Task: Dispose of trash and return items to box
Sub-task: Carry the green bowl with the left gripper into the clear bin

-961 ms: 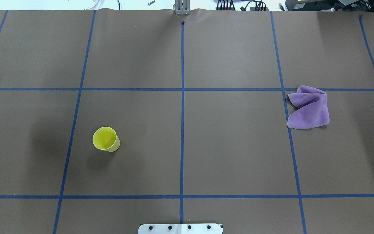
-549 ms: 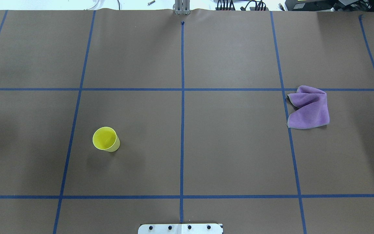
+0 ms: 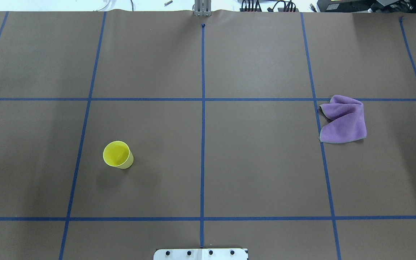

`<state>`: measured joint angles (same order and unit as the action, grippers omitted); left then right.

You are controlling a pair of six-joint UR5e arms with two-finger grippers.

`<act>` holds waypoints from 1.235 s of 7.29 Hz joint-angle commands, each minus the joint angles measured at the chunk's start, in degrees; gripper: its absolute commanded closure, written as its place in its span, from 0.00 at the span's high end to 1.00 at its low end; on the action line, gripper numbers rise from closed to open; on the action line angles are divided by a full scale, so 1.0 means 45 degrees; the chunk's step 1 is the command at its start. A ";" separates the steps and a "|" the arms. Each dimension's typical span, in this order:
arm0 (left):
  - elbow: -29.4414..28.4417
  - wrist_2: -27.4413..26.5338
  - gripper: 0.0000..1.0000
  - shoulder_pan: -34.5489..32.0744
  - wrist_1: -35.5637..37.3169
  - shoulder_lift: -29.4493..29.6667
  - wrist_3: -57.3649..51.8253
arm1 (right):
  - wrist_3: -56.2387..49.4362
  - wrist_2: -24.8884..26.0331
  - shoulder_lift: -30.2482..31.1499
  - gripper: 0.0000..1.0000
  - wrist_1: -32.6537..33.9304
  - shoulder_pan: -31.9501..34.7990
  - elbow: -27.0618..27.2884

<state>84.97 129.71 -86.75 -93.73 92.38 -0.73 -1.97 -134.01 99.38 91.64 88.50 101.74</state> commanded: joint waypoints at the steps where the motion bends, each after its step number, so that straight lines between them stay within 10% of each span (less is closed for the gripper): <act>1: -0.0482 0.0003 0.00 0.0136 -0.1300 -0.0275 0.1291 | -0.0011 -0.0004 0.0005 1.00 -0.0033 -0.0038 -0.0010; 8: -0.1732 -0.0056 0.00 0.1835 -0.3566 -0.0197 0.3483 | -0.0011 0.0015 0.0005 1.00 -0.0033 -0.0135 -0.0050; 9: -0.1501 0.0041 0.35 0.1816 -0.3489 -0.0062 0.3618 | -0.0011 -0.0004 0.0005 1.00 -0.0033 -0.0135 -0.0050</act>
<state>77.82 129.50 -78.58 -109.37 91.61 15.07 -2.02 -133.97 99.40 91.49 87.89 101.51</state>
